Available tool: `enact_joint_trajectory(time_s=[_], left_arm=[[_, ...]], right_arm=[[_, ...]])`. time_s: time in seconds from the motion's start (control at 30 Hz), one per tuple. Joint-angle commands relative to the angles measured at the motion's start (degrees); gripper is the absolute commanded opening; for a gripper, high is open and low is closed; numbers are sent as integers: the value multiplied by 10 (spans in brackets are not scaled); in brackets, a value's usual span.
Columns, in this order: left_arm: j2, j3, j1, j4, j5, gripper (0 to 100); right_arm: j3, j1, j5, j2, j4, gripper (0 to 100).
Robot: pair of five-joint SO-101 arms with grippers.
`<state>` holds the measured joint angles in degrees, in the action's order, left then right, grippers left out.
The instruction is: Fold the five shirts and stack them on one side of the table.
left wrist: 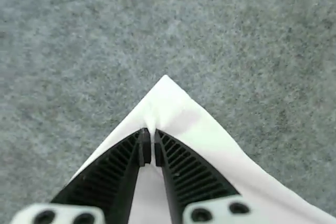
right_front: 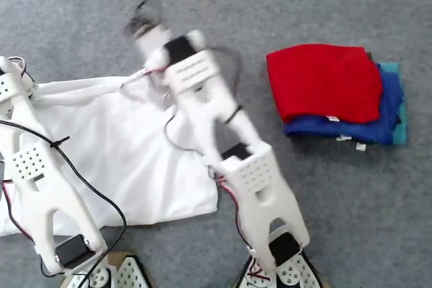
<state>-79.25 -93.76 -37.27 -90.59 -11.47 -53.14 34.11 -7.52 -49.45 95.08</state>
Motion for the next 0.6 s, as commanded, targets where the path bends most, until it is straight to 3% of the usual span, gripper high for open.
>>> enact_joint_trajectory(time_s=[0.0, 0.27, 0.57], left_arm=[[16, -17, -17, -4, -4, 29], [17, -17, -19, -4, -3, 29], [46, -17, -62, -4, -6, 29]], right_arm=[[37, 15, 57, -29, -35, 31], [82, 30, 74, -75, 62, 14], [363, 149, 69, 112, 53, 14]])
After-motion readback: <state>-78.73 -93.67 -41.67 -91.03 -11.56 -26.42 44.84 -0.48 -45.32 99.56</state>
